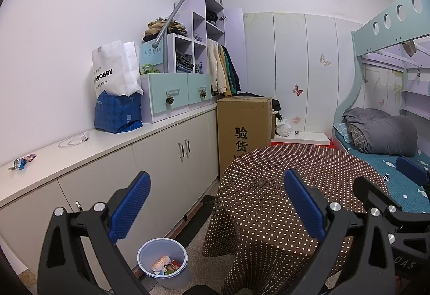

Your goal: Collect trash

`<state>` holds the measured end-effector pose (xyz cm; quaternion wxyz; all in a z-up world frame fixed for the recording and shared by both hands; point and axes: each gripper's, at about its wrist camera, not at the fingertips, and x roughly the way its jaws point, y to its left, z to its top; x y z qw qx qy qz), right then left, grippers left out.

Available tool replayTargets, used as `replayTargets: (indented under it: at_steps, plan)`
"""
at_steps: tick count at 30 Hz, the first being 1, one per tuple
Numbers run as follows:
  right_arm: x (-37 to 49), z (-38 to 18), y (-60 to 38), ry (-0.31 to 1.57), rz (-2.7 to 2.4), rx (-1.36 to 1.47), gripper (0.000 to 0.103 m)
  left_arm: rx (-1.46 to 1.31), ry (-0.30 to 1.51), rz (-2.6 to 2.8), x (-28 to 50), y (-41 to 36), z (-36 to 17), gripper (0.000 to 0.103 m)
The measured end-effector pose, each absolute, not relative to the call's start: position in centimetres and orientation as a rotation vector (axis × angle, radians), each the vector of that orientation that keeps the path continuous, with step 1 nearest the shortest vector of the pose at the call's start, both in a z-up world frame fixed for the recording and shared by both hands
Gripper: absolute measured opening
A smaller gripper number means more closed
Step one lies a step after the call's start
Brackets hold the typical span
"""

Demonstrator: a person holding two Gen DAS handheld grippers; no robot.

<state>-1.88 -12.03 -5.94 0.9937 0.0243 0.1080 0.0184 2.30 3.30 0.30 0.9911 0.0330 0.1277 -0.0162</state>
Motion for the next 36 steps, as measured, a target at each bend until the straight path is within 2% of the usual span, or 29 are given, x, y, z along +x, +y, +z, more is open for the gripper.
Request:
replayTargets:
  at_steps: [36]
  plan:
    - [-1.76,-5.98,-11.54,0.220,0.037,0.052,0.096,0.066,0.257,-0.031,2.38,3.47,0.17,0.097]
